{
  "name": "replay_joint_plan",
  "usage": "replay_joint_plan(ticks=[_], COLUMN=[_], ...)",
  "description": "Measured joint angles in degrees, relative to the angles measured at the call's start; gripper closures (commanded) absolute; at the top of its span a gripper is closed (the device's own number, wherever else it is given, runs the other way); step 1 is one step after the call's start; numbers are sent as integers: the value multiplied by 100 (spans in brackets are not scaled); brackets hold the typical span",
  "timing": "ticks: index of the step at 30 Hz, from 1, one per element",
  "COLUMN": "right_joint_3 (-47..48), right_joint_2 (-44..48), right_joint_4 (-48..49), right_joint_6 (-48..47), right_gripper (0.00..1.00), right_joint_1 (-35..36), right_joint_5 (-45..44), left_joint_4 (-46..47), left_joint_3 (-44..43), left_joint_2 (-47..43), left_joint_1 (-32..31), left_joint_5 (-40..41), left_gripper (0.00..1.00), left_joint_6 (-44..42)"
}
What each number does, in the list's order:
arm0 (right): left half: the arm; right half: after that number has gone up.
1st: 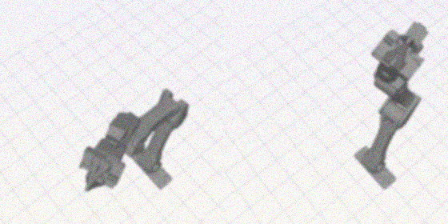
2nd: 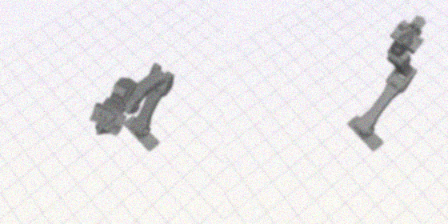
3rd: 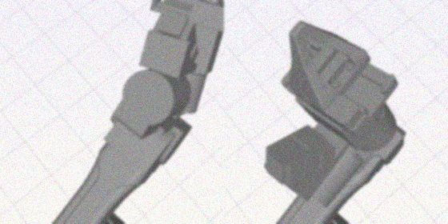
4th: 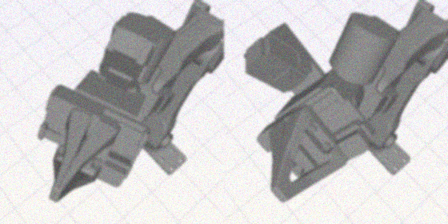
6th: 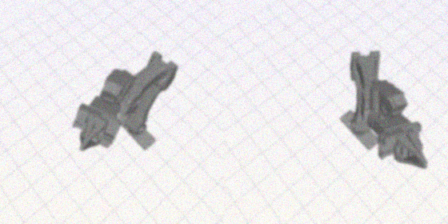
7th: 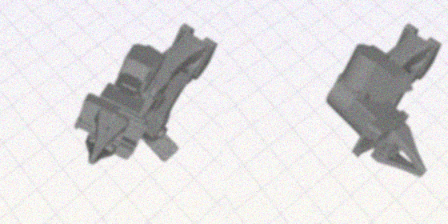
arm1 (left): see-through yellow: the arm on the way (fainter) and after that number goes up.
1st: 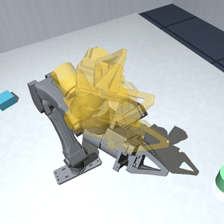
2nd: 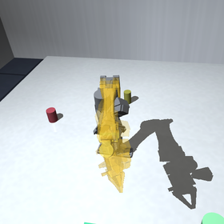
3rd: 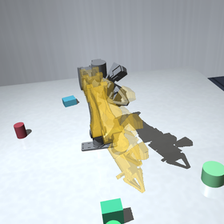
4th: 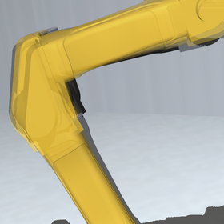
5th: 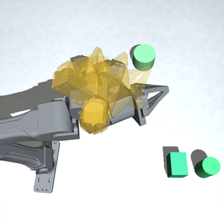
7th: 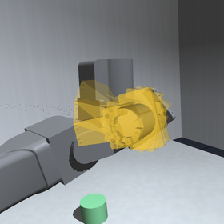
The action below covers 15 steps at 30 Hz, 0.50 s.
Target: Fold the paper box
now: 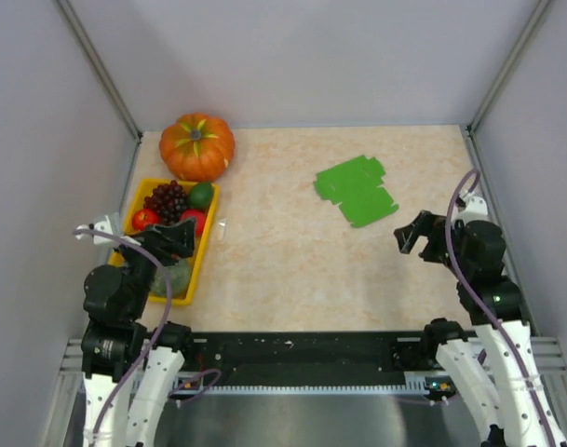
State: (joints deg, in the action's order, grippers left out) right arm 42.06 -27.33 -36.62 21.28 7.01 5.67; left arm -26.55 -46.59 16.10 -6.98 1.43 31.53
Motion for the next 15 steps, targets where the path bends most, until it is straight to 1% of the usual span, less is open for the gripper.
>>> replay_joint_plan(ticks=[2, 5, 9, 10, 12, 15], right_joint_3=[52, 120, 129, 31, -409, -1193], right_joint_2=[-435, -1392, -2822, -3093, -3322, -3506], right_joint_4=[35, 175, 542, 745, 1445, 2402], right_joint_6=[57, 184, 389, 474, 774, 1362], right_gripper=[1, 1, 1, 1, 1, 5], right_joint_1=[0, 2, -20, -68, -203, -726], right_joint_5=[120, 409, 951, 1143, 1537, 2011], left_joint_4=[-140, -151, 282, 555, 907, 1521], left_joint_3=[-9, 68, 407, 566, 820, 1128], left_joint_2=[118, 260, 629, 822, 1200, 1799], left_joint_1=[0, 0, 0, 0, 0, -2], left_joint_5=[-437, -1202, -2214, -2524, -2997, -3650], left_gripper=[2, 4, 10, 11, 12, 12], left_joint_6=[-153, -280, -219, -162, -22, 337])
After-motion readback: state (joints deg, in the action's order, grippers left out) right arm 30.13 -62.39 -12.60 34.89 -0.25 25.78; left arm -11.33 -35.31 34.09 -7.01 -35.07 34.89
